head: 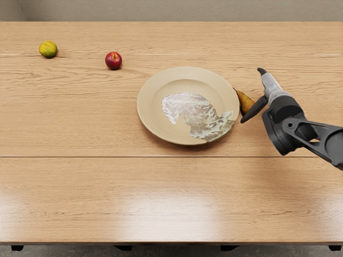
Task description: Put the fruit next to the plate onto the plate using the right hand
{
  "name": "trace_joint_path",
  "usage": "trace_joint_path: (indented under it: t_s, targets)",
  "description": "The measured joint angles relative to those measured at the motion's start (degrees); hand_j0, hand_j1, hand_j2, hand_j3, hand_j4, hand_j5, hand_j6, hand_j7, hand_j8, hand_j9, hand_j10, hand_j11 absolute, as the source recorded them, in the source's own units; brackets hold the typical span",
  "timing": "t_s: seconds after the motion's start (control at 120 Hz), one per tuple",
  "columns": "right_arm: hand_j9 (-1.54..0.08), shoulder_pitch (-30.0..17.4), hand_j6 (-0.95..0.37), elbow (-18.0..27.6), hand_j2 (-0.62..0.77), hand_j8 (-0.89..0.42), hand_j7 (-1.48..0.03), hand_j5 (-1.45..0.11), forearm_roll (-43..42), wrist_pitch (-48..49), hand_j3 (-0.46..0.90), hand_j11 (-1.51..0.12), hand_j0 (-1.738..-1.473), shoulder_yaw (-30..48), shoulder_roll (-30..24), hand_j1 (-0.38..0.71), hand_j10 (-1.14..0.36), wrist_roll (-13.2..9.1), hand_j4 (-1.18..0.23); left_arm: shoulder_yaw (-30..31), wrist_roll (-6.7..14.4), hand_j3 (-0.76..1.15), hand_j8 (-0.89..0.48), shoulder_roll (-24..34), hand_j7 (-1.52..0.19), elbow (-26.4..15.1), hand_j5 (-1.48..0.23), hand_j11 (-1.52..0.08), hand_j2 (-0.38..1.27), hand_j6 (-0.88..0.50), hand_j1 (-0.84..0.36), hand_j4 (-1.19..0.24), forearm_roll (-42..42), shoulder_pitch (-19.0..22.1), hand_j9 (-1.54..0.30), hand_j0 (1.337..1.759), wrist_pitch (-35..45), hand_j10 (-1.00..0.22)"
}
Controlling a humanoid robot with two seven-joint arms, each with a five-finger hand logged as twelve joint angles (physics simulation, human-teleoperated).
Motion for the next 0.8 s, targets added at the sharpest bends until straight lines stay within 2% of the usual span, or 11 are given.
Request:
trace_joint_path:
  t_s: [0.4, 0.642, 0.8]
  targets:
    - [-0.24, 0.37, -0.19, -5.61, -0.04, -0.19, -0.24, -0.24, -0.07, -0.14, 0.0, -0.24, -1.658, -0.63, 2.79, -0.12, -0.19, 0.06, -0.19, -0.01, 0.01, 0.0, 0.0, 0.0, 0.0, 0.0, 0.0, 0.0, 0.0, 0.0, 0.35, 0.0, 0.0, 0.0, 0.0, 1.658, 0.0, 0.0]
    - [-0.29, 0.55, -0.22, -10.37, -0.04, -0.22, -0.29, -0.29, -0.07, -0.08, 0.0, -0.29, -1.658, -0.65, 6.04, -0.09, -0.22, 0.19, -0.22, 0.02, 0.01, 0.0, 0.0, 0.0, 0.0, 0.0, 0.0, 0.0, 0.0, 0.0, 0.35, 0.0, 0.0, 0.0, 0.0, 1.658, 0.0, 0.0]
    - [-0.31, 0.87, -0.24, -11.78, -0.04, -0.24, -0.3, -0.31, -0.01, 0.15, 0.0, -0.3, -1.658, -0.65, 7.23, -0.07, -0.24, 0.26, -0.24, 0.03, 0.0, 0.0, 0.0, 0.0, 0.0, 0.0, 0.0, 0.0, 0.0, 0.0, 0.35, 0.0, 0.0, 0.0, 0.0, 1.658, 0.0, 0.0]
